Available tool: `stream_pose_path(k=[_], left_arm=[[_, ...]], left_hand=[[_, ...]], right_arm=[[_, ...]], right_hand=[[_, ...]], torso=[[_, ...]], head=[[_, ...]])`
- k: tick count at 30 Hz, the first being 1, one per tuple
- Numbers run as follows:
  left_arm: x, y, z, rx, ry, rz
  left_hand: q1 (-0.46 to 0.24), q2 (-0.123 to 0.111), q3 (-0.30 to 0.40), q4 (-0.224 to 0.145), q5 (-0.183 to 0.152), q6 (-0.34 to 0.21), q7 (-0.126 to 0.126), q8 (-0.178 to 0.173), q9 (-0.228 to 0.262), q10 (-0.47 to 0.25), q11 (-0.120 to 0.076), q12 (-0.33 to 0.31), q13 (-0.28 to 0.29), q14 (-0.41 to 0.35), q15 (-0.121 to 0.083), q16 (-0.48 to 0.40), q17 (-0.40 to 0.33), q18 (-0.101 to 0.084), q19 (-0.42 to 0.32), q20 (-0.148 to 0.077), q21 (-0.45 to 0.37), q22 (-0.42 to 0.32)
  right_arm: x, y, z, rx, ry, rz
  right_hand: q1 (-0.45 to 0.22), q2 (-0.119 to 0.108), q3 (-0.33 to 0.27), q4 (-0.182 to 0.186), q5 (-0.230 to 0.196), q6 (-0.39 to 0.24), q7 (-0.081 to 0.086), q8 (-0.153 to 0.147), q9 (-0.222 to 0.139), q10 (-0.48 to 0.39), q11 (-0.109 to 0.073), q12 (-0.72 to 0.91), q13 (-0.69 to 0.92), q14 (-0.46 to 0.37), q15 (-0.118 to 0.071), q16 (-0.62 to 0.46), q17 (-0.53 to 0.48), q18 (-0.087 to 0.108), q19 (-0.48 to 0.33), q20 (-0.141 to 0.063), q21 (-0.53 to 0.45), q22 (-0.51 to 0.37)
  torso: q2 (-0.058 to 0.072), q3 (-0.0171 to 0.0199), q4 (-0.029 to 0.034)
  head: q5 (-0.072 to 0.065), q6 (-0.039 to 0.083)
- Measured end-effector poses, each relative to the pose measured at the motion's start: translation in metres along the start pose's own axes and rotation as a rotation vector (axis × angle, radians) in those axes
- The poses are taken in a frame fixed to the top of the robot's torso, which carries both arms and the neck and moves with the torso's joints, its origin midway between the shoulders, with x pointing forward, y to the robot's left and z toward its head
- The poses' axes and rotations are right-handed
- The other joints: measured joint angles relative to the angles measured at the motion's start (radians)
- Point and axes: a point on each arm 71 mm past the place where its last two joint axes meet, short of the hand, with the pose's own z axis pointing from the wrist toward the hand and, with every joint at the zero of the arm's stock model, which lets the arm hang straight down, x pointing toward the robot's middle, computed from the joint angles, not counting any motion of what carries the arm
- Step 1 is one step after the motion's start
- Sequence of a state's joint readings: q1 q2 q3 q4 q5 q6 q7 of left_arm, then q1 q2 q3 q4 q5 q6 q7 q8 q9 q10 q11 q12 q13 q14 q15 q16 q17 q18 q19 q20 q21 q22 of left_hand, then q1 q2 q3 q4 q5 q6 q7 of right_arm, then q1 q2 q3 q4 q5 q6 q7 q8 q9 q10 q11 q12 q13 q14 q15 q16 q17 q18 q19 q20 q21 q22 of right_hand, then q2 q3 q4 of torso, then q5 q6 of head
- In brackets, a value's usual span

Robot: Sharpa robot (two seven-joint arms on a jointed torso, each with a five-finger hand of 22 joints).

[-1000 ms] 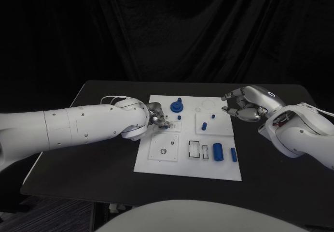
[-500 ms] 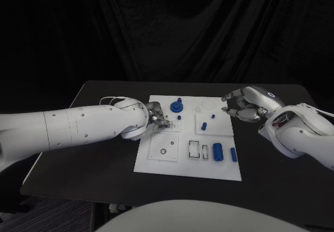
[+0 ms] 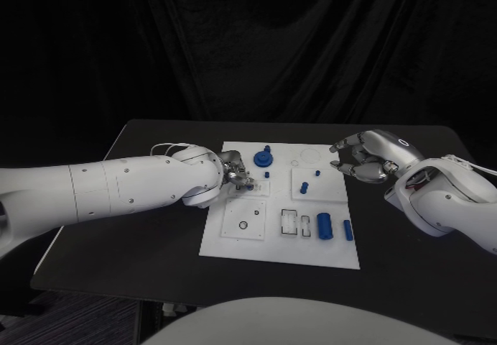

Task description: Assemble the parts on the task board

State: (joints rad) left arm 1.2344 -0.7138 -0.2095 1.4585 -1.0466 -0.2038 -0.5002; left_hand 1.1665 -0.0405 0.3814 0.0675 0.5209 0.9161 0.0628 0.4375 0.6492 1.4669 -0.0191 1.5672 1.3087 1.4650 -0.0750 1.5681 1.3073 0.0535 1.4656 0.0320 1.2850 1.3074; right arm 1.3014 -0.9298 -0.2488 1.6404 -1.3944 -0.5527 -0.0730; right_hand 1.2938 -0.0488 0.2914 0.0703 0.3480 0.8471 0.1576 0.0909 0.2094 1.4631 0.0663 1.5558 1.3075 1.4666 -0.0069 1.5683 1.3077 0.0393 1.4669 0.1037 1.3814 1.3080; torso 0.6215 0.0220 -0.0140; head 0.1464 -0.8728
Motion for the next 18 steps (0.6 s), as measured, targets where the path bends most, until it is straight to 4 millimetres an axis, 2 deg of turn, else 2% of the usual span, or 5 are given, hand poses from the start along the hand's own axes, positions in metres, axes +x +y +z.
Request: stream_pose_path(k=[18], left_arm=[[0.0036, -0.0012, -0.0006, 0.004, 0.025, 0.012]], left_hand=[[-0.011, -0.002, 0.014, -0.014, -0.006, -0.011, 0.003, -0.002, -0.001, 0.0, 0.0, 0.0, 0.0, 0.0, 0.0, 0.0, 0.0, 0.0, 0.0, 0.0, 0.0, 0.0]], right_arm=[[0.0013, -0.0007, -0.0001, 0.004, 0.007, 0.0]], right_hand=[[0.0, 0.0, 0.0, 0.0, 0.0, 0.0, 0.0, 0.0, 0.0, 0.0, 0.0, -0.004, 0.0, 0.0, 0.0, 0.0, 0.0, 0.0, 0.0, 0.0, 0.0, 0.0]], torso=[[0.0, 0.0001, 0.0]], head=[[0.002, 0.0]])
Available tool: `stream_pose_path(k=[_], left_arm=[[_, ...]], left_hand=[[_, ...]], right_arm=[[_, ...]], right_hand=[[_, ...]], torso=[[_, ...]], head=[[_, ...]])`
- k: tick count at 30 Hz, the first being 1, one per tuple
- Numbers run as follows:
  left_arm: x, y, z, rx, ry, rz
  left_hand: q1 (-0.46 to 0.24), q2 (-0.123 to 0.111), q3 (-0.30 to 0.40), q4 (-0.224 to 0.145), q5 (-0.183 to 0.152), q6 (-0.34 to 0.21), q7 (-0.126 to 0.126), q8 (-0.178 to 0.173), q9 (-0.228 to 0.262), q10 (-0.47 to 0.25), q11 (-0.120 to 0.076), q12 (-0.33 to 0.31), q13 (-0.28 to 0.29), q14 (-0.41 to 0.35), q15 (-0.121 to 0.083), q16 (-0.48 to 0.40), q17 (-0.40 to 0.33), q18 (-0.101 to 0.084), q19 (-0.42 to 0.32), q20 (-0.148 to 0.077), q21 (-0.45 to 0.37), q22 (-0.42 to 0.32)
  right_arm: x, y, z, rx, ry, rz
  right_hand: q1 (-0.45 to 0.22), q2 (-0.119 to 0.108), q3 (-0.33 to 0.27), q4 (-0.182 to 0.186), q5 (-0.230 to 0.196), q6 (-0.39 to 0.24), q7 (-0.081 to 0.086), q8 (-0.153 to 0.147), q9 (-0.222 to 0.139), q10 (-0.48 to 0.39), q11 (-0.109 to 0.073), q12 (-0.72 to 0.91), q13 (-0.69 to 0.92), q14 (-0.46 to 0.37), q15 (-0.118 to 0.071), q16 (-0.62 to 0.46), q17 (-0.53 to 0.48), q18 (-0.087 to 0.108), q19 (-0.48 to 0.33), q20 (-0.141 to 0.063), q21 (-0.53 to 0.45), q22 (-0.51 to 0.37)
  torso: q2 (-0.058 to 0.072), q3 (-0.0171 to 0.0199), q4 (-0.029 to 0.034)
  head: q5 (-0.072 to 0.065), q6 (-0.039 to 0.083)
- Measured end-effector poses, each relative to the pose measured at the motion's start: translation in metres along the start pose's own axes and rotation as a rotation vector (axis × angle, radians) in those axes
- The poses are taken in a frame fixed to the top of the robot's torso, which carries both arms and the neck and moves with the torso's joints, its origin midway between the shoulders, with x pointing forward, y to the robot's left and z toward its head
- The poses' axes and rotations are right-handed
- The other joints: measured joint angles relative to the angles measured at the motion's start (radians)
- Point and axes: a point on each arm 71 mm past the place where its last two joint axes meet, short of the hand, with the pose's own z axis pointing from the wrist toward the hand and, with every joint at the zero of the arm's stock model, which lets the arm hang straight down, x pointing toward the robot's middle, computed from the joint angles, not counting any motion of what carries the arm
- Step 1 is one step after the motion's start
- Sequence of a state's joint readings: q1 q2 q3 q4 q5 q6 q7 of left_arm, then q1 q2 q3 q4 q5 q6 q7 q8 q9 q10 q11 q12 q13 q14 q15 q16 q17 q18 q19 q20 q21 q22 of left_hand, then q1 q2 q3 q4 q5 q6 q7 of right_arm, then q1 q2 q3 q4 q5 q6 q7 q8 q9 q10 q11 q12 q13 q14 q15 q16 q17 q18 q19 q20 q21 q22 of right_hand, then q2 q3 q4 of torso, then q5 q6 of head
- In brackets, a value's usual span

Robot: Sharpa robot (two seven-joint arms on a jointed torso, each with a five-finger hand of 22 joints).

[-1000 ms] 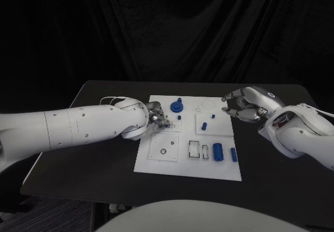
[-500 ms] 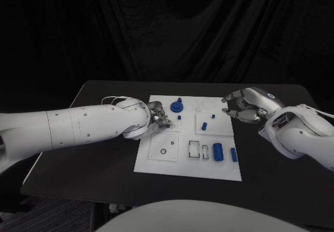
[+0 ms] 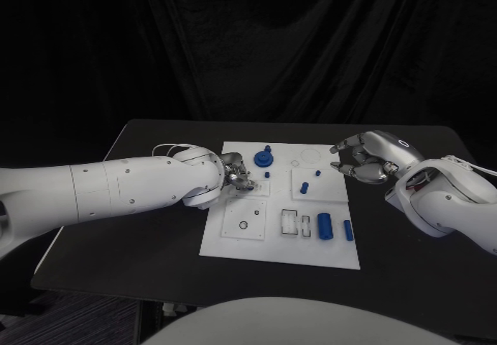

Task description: Assemble the parts on the task board

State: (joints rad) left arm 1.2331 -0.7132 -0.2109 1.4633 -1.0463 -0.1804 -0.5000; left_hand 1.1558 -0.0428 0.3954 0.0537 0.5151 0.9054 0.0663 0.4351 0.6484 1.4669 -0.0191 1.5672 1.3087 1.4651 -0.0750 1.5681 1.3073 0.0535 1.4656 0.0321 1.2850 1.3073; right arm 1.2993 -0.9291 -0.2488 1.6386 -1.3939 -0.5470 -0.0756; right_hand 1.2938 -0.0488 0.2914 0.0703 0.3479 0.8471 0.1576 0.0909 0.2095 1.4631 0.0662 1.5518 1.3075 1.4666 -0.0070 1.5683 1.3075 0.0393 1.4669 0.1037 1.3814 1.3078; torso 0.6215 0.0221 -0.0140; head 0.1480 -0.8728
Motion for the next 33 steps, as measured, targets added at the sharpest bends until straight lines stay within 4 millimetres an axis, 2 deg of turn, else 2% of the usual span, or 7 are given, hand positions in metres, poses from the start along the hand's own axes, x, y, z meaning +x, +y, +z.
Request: stream_pose_path(k=[10, 12, 14, 18, 20, 25, 33], left_arm=[[0.0002, 0.0001, 0.0001, -0.001, 0.005, 0.003], [0.0002, 0.0001, 0.0002, -0.001, 0.006, 0.004], [0.0002, -0.0001, 0.0003, 0.0, 0.007, 0.004], [0.0002, -0.0001, 0.001, -0.001, 0.008, 0.005], [-0.0001, 0.0006, 0.0015, -0.005, 0.008, 0.006], [-0.0012, 0.0006, 0.0021, -0.01, 0.01, 0.007], [-0.0018, 0.0002, 0.0024, -0.018, 0.015, 0.009]], left_hand=[[0.0, 0.0, 0.0, 0.0, -0.001, -0.002, 0.002, -0.002, 0.002, 0.0, 0.0, 0.0, 0.0, 0.0, 0.0, 0.0, 0.0, 0.0, 0.0, 0.0, 0.0, 0.0], [-0.004, 0.004, 0.006, -0.001, -0.017, -0.002, 0.002, -0.002, 0.003, 0.0, 0.0, 0.0, 0.0, 0.0, 0.0, 0.0, 0.0, 0.0, 0.0, 0.0, -0.004, 0.0], [-0.017, 0.006, 0.028, -0.022, -0.058, -0.002, 0.002, -0.002, 0.008, 0.0, 0.0, -0.001, 0.0, 0.0, 0.0, 0.0, 0.0, 0.0, 0.0, 0.0, -0.004, 0.0], [-0.049, 0.016, 0.052, -0.047, -0.18, -0.007, -0.004, -0.018, 0.018, 0.0, 0.0, -0.004, 0.0, 0.0, 0.0, 0.0, 0.0, 0.0, 0.0, 0.0, -0.008, 0.0], [-0.085, 0.018, 0.01, -0.014, -0.284, -0.027, -0.004, -0.049, 0.007, -0.002, 0.006, -0.005, 0.0, 0.0, 0.0, 0.0, 0.0, 0.0, 0.0, 0.0, -0.017, 0.001], [-0.156, 0.009, -0.103, 0.082, -0.441, -0.05, 0.022, -0.105, -0.013, 0.0, 0.025, -0.019, 0.0, 0.002, 0.016, 0.0, 0.0, 0.0, 0.0, 0.015, -0.036, 0.001], [-0.164, 0.004, -0.195, 0.14, -0.461, -0.054, 0.029, -0.106, -0.013, -0.002, 0.03, -0.019, 0.0, -0.002, 0.02, 0.0, 0.0, 0.0, 0.002, 0.02, -0.036, 0.001]], right_arm=[[0.0004, -0.0003, 0.0, 0.002, 0.004, 0.0], [0.0005, -0.0004, 0.0, 0.002, 0.005, 0.0], [0.0006, -0.0005, 0.0, 0.003, 0.006, -0.001], [0.0008, -0.0006, 0.0, 0.004, 0.008, -0.001], [0.0009, -0.0007, 0.0, 0.005, 0.01, -0.001], [0.001, -0.001, -0.0002, 0.006, 0.012, -0.001], [0.0015, -0.0012, -0.0003, 0.01, 0.019, 0.0]], right_hand=[[0.0, 0.0, 0.0, 0.0, 0.0, 0.0, 0.0, 0.0, -0.001, 0.004, 0.004, 0.0, 0.0, 0.0, 0.0, 0.0, 0.0, 0.0, 0.0, 0.0, 0.0, 0.0], [0.0, 0.0, 0.0, 0.0, 0.0, 0.0, 0.0, 0.0, -0.001, 0.004, 0.004, 0.0, 0.0, 0.0, 0.0, 0.0, 0.0, 0.0, 0.0, 0.0, 0.0, 0.0], [0.0, 0.0, 0.0, 0.0, 0.0, 0.0, 0.0, 0.0, -0.001, 0.004, 0.004, 0.0, 0.0, 0.0, 0.0, 0.0, 0.0, 0.0, 0.0, 0.0, 0.0, 0.0], [0.0, 0.0, 0.0, 0.0, 0.0, 0.0, 0.0, 0.0, -0.002, 0.004, 0.004, 0.0, 0.0, 0.0, 0.0, -0.004, 0.0, 0.0, 0.0, 0.0, -0.003, 0.0], [0.0, 0.0, 0.0, 0.0, 0.0, 0.0, 0.0, 0.0, -0.002, 0.004, 0.004, 0.0, 0.0, 0.0, 0.0, -0.004, 0.0, 0.0, 0.0, 0.0, -0.004, 0.0], [0.0, 0.0, 0.003, 0.003, 0.0, 0.0, 0.0, 0.0, -0.002, 0.004, 0.004, 0.0, 0.0, 0.0, 0.0, -0.004, 0.0, 0.0, 0.0, 0.0, -0.004, 0.0], [0.0, 0.0, 0.006, 0.006, 0.0, 0.007, 0.0, 0.0, -0.003, 0.004, 0.004, 0.0, 0.0, 0.0, 0.0, -0.004, 0.0, 0.0, 0.0, 0.0, -0.004, 0.0]], torso=[[0.0, 0.0, -0.0001], [0.0, 0.0, -0.0001], [0.0, 0.0, -0.0001], [0.0, 0.0, -0.0001], [0.0, 0.0, 0.0], [0.0, 0.0, 0.0], [0.0, 0.0, 0.0]], head=[[0.0, 0.0], [0.0, 0.0], [0.001, 0.0], [0.001, 0.0], [0.001, 0.0], [0.0, 0.0], [0.002, 0.0]])
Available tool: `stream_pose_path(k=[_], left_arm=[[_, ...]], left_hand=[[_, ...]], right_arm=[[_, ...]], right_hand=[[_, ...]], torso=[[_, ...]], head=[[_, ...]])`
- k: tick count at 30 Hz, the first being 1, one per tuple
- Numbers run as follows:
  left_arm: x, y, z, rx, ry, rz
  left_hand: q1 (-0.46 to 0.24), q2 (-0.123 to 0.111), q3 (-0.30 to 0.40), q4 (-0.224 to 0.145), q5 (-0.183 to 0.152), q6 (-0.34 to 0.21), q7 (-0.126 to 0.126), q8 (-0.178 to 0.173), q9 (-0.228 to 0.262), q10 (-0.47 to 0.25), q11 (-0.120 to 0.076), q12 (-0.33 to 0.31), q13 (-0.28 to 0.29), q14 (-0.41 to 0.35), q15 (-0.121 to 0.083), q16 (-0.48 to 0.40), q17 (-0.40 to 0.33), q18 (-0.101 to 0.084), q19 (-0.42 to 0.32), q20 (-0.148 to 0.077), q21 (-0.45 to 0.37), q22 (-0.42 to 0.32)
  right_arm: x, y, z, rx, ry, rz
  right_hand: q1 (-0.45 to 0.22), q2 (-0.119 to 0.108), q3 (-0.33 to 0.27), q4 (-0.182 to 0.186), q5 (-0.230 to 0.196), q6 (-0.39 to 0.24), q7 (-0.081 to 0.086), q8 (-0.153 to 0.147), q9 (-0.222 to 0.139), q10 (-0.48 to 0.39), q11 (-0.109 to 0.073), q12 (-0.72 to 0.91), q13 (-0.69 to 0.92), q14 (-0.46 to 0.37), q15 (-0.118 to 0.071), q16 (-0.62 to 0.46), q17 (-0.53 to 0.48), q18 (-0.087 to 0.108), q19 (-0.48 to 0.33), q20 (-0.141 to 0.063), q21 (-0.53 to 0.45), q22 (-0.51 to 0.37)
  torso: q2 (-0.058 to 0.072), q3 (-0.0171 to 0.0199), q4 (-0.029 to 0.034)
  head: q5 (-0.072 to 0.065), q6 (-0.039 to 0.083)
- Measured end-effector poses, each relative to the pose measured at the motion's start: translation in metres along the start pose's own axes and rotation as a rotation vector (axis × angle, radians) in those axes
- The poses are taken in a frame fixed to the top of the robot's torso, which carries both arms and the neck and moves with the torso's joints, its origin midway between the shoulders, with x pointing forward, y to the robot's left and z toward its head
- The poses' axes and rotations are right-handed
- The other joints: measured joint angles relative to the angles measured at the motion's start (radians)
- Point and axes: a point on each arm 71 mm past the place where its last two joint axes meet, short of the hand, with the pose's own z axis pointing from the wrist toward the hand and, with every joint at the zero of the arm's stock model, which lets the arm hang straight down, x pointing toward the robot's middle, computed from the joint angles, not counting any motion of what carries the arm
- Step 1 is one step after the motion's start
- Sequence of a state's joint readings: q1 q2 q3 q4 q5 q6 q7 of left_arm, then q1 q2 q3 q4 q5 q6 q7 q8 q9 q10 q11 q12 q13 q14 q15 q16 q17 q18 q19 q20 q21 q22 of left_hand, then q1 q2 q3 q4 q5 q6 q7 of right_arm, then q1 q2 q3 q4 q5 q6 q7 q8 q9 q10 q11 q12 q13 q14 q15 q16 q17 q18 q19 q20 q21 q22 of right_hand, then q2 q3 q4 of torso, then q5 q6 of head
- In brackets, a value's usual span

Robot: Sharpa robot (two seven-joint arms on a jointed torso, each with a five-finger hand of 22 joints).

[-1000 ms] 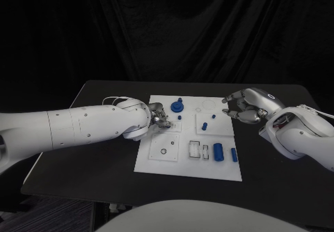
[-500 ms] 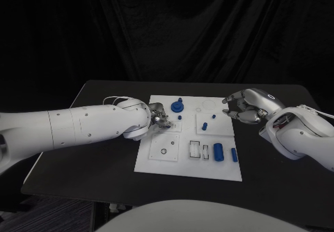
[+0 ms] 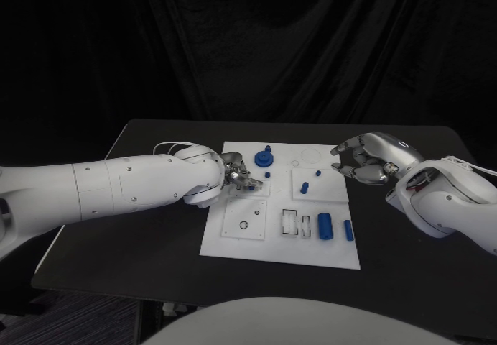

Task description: Assemble the parts on the task board

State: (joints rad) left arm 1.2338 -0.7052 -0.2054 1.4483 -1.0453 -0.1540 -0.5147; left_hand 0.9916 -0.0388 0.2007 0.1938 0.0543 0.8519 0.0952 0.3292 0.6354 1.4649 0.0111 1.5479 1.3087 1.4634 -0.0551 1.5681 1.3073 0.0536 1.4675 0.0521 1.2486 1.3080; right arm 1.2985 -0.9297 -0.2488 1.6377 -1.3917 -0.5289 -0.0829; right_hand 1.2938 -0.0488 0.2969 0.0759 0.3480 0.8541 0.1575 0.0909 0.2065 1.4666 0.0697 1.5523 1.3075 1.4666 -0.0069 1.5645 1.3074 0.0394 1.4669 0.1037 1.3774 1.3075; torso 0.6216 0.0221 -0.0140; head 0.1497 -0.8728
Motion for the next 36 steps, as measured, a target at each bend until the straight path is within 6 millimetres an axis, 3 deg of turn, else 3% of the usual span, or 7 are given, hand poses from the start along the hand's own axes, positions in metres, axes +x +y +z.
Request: stream_pose_path(k=[8, 14, 15, 17, 20, 26, 36], left_arm=[[0.0, 0.001, 0.0, -0.004, 0.0, -0.002], [-0.002, 0.005, -0.003, -0.002, -0.015, -0.013], [-0.002, 0.006, -0.003, 0.0, -0.021, -0.018], [-0.003, 0.01, -0.006, 0.007, -0.04, -0.031], [-0.003, 0.014, -0.011, 0.036, -0.078, -0.058], [-0.011, 0.013, -0.024, 0.118, -0.174, -0.108], [-0.047, 0.009, -0.037, 0.176, -0.297, -0.126]], left_hand=[[-0.008, 0.008, -0.052, 0.037, 0.0, 0.004, -0.004, -0.004, 0.0, 0.0, 0.0, 0.0, 0.0, 0.0, 0.0, 0.0, 0.0, 0.0, 0.0, 0.0, -0.004, 0.0], [0.012, 0.043, -0.063, 0.043, 0.016, 0.01, -0.003, -0.054, 0.0, 0.0, 0.0, 0.0, 0.0, 0.0, 0.0, 0.0, 0.0, 0.0, 0.0, 0.0, -0.008, 0.0], [0.012, 0.044, -0.072, 0.051, 0.028, 0.019, -0.004, -0.055, -0.032, 0.0, 0.0, 0.0, 0.0, 0.0, 0.0, 0.0, 0.0, 0.0, 0.0, 0.0, -0.003, 0.0], [0.005, 0.06, -0.096, 0.079, 0.109, 0.035, -0.013, -0.026, -0.058, 0.0, 0.0, 0.007, 0.0, 0.0, 0.0, 0.0, 0.0, 0.0, 0.0, 0.0, 0.017, 0.0], [0.019, 0.074, -0.127, 0.097, 0.211, 0.042, -0.02, 0.028, -0.016, 0.001, -0.011, 0.019, 0.0, 0.004, -0.004, 0.0, 0.0, 0.0, 0.0, 0.0, 0.056, 0.0], [0.054, 0.109, -0.204, 0.097, 0.254, -0.005, -0.045, 0.194, 0.149, 0.001, -0.029, 0.019, 0.0, 0.005, -0.02, 0.0, 0.0, 0.0, -0.002, -0.013, 0.101, 0.0], [0.063, 0.138, -0.23, 0.096, 0.283, -0.023, -0.049, 0.242, 0.206, 0.001, -0.031, 0.019, 0.0, 0.001, -0.024, 0.0, 0.0, 0.0, -0.002, -0.02, 0.117, 0.0]], right_arm=[[0.001, 0.0, 0.0, 0.006, 0.007, 0.009], [0.002, -0.001, -0.001, 0.009, 0.009, 0.013], [0.002, -0.001, -0.001, 0.01, 0.009, 0.014], [0.001, -0.002, -0.001, 0.012, 0.01, 0.014], [0.001, -0.003, -0.002, 0.015, 0.009, 0.016], [0.001, -0.005, -0.002, 0.02, 0.008, 0.017], [0.0, -0.009, -0.004, 0.03, 0.006, 0.017]], right_hand=[[0.0, 0.0, 0.0, 0.0, 0.0, 0.0, 0.0, 0.0, 0.0, 0.0, 0.0, 0.0, 0.0, 0.0, 0.0, 0.0, 0.0, 0.0, 0.0, 0.0, 0.0, 0.0], [0.0, 0.0, 0.0, 0.0, 0.0, 0.0, 0.0, 0.0, -0.001, 0.0, 0.0, 0.0, 0.0, -0.002, 0.002, 0.0, 0.0, 0.0, -0.002, 0.002, 0.0, 0.0], [0.0, 0.0, 0.003, 0.003, 0.0, 0.0, 0.0, 0.0, -0.002, 0.0, 0.0, 0.0, 0.0, -0.003, 0.003, 0.0, 0.0, 0.0, -0.004, 0.004, 0.0, 0.0], [0.0, 0.0, 0.002, 0.006, 0.0, 0.0, 0.0, 0.0, -0.002, 0.0, 0.0, 0.0, 0.0, -0.003, 0.003, 0.0, 0.0, 0.0, -0.004, 0.004, -0.003, 0.0], [0.0, 0.0, 0.003, 0.011, 0.0, 0.0, 0.0, 0.0, -0.004, 0.0, 0.0, 0.0, 0.0, -0.004, 0.003, 0.0, 0.0, 0.0, -0.004, 0.004, -0.004, 0.0], [-0.003, 0.003, 0.003, 0.011, 0.0, 0.0, 0.0, 0.0, -0.005, 0.0, 0.0, 0.0, 0.0, -0.004, 0.003, 0.0, 0.0, 0.0, -0.004, 0.004, -0.004, 0.0], [-0.006, 0.006, 0.001, 0.018, 0.004, 0.0, 0.0, 0.0, -0.006, 0.0, 0.0, 0.0, 0.0, -0.003, 0.003, 0.0, 0.0, 0.0, -0.004, 0.004, -0.004, 0.0]], torso=[[0.0, -0.0001, 0.0], [0.0, -0.0001, 0.0], [0.0, -0.0001, 0.0], [0.0, -0.0002, 0.0], [0.0, -0.0002, 0.0001], [0.0, -0.0003, 0.0001], [0.0, -0.0004, 0.0001]], head=[[0.002, 0.0], [0.003, 0.0], [0.004, 0.0], [0.004, 0.0], [0.004, 0.0], [0.006, 0.0], [0.02, 0.0]])
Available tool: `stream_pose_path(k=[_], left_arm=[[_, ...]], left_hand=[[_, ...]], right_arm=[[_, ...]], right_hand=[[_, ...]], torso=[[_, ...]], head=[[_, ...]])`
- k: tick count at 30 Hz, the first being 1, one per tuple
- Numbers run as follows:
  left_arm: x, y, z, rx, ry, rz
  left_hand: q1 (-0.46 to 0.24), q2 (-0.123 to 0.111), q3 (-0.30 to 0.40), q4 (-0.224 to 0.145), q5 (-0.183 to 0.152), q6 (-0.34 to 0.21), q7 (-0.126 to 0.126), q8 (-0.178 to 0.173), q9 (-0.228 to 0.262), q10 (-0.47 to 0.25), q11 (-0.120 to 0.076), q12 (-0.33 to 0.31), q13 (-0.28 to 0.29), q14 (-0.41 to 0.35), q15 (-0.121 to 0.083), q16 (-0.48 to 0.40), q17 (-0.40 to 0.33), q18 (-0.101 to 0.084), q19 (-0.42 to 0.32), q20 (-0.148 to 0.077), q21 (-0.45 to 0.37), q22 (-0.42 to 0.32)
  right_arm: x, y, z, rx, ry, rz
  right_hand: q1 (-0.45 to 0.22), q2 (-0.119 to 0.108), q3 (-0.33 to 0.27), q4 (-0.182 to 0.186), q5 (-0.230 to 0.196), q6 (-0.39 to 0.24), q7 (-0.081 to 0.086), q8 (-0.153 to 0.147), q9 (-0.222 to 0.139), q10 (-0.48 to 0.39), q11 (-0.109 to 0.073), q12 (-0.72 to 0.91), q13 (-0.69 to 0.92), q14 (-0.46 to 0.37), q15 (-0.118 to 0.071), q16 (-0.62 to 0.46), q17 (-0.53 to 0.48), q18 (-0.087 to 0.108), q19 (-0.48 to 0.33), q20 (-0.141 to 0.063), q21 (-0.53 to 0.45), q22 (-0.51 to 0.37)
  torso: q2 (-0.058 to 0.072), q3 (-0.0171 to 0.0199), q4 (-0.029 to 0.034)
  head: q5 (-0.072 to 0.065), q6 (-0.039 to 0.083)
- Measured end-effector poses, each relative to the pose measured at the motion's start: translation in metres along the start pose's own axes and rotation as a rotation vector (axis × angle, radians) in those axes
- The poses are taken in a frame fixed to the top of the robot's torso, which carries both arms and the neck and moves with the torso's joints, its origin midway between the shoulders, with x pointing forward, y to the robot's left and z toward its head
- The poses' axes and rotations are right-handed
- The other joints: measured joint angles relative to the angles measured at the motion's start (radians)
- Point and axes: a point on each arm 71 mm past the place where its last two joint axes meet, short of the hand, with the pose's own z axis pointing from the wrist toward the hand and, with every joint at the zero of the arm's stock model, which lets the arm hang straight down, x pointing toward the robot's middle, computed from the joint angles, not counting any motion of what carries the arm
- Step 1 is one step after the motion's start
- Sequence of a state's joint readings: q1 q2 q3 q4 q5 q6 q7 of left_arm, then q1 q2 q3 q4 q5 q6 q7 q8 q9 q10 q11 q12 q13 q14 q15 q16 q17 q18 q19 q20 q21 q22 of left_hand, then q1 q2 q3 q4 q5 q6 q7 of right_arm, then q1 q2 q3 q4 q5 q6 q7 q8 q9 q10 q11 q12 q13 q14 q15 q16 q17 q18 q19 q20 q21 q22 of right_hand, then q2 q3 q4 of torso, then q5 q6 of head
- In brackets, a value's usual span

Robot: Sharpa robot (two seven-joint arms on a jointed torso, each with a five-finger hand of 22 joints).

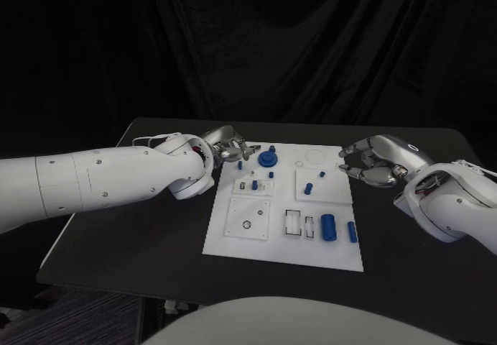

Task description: Assemble the parts on the task board

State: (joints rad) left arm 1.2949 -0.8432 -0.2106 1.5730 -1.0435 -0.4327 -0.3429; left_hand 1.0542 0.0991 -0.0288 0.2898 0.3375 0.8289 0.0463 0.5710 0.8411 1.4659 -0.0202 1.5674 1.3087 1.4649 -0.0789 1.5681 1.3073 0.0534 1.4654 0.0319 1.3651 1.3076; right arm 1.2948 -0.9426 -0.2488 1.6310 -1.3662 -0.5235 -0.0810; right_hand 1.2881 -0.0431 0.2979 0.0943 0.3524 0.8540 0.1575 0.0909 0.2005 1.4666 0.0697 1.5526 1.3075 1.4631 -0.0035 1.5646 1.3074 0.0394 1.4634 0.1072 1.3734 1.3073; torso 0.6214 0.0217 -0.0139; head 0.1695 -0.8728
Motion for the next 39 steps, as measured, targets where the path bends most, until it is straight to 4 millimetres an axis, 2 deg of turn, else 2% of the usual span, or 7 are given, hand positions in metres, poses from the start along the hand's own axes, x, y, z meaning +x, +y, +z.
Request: stream_pose_path(k=[5, 11, 16, 18, 26, 34, 39], left_arm=[[-0.016, -0.003, 0.007, -0.013, 0.002, 0.029], [-0.02, 0.005, 0.024, -0.097, 0.091, 0.096], [-0.021, 0.01, 0.035, -0.158, 0.153, 0.154], [-0.021, 0.012, 0.04, -0.177, 0.166, 0.182], [-0.024, 0.015, 0.055, -0.233, 0.182, 0.266], [-0.024, 0.014, 0.062, -0.259, 0.206, 0.315], [-0.024, 0.015, 0.065, -0.274, 0.22, 0.339]], left_hand=[[0.059, -0.014, 0.003, -0.009, 0.015, 0.0, 0.0, -0.002, 0.005, 0.001, -0.006, 0.0, 0.0, 0.0, 0.0, 0.0, 0.0, 0.0, 0.0, 0.0, 0.0, 0.0], [0.133, -0.026, 0.008, -0.021, -0.004, 0.0, 0.0, -0.051, -0.023, 0.001, -0.006, 0.0, 0.0, 0.0, 0.0, 0.0, 0.0, 0.0, 0.0, 0.0, -0.005, 0.0], [0.187, -0.036, 0.017, -0.034, -0.063, 0.017, 0.009, -0.107, -0.059, 0.001, -0.006, 0.0, 0.0, 0.0, 0.0, 0.0, 0.0, 0.0, 0.0, 0.0, -0.012, 0.0], [0.207, -0.042, 0.023, -0.042, -0.067, 0.033, 0.008, -0.13, -0.073, 0.001, -0.006, 0.0, 0.0, 0.0, 0.0, 0.0, 0.0, 0.0, 0.0, 0.0, -0.012, 0.0], [0.212, -0.049, 0.019, -0.038, -0.067, 0.064, 0.01, -0.176, -0.104, 0.001, -0.006, 0.0, 0.0, 0.0, 0.0, 0.0, 0.0, 0.0, 0.0, 0.0, -0.016, 0.0], [0.181, -0.075, -0.001, -0.012, -0.056, 0.102, 0.005, -0.188, -0.108, 0.001, -0.006, 0.0, 0.0, 0.0, 0.0, 0.0, 0.0, 0.0, 0.0, 0.0, -0.016, 0.0], [0.161, -0.069, -0.008, -0.005, -0.057, 0.111, 0.004, -0.194, -0.108, 0.001, -0.006, 0.0, 0.0, 0.0, 0.0, 0.0, 0.0, 0.0, 0.0, 0.0, -0.016, 0.0]], right_arm=[[-0.001, -0.003, -0.001, 0.007, -0.001, 0.0], [-0.001, -0.004, 0.0, 0.009, -0.002, 0.001], [-0.001, -0.005, -0.001, 0.012, -0.003, 0.0], [-0.002, -0.007, -0.001, 0.015, -0.004, -0.002], [-0.002, -0.008, -0.001, 0.016, -0.004, -0.002], [-0.002, -0.008, 0.0, 0.017, -0.004, -0.002], [-0.002, -0.008, 0.0, 0.017, -0.004, -0.002]], right_hand=[[0.0, 0.0, -0.001, 0.001, 0.0, 0.0, 0.0, 0.0, 0.0, 0.0, 0.0, 0.0, 0.0, 0.0, 0.0, 0.0, 0.0, 0.0, 0.0, 0.0, 0.0, 0.0], [-0.004, 0.004, 0.002, 0.004, 0.0, 0.0, 0.0, 0.0, -0.001, 0.0, 0.0, 0.0, 0.0, 0.0, 0.0, 0.0, 0.0, 0.0, 0.0, 0.0, 0.0, 0.0], [-0.004, 0.004, 0.002, 0.004, 0.0, 0.0, 0.0, 0.0, -0.001, 0.0, 0.0, 0.0, 0.0, 0.0, 0.0, 0.0, 0.0, 0.0, 0.0, 0.0, 0.0, 0.001], [-0.004, 0.004, 0.002, 0.004, 0.0, 0.0, 0.0, 0.0, -0.001, 0.0, 0.0, 0.0, 0.0, 0.0, 0.0, 0.0, 0.0, 0.0, 0.0, 0.0, 0.0, 0.001], [-0.004, 0.004, 0.002, 0.004, 0.007, 0.0, 0.0, 0.0, -0.002, 0.0, 0.0, 0.0, 0.0, 0.0, 0.0, 0.0, 0.0, 0.0, 0.0, 0.0, 0.0, 0.001], [-0.004, 0.004, 0.005, 0.007, 0.007, 0.0, 0.0, 0.0, -0.002, 0.0, 0.0, 0.0, 0.0, 0.0, 0.0, 0.0, 0.0, 0.0, 0.0, 0.0, 0.0, 0.001], [-0.004, 0.004, 0.005, 0.007, 0.011, 0.0, 0.0, 0.0, -0.003, 0.0, 0.0, 0.0, 0.0, 0.0, 0.0, 0.0, 0.0, 0.0, 0.0, 0.0, 0.0, 0.001]], torso=[[0.0, 0.0, 0.0], [0.0, 0.0, 0.0], [0.001, -0.0002, -0.0001], [0.001, -0.0007, -0.0001], [0.002, -0.0007, -0.0002], [0.002, -0.0006, -0.0004], [0.0, -0.0002, -0.0002]], head=[[0.003, 0.0], [0.005, 0.0], [0.003, 0.0], [0.003, 0.0], [0.007, 0.0], [0.007, 0.0], [0.007, 0.0]])
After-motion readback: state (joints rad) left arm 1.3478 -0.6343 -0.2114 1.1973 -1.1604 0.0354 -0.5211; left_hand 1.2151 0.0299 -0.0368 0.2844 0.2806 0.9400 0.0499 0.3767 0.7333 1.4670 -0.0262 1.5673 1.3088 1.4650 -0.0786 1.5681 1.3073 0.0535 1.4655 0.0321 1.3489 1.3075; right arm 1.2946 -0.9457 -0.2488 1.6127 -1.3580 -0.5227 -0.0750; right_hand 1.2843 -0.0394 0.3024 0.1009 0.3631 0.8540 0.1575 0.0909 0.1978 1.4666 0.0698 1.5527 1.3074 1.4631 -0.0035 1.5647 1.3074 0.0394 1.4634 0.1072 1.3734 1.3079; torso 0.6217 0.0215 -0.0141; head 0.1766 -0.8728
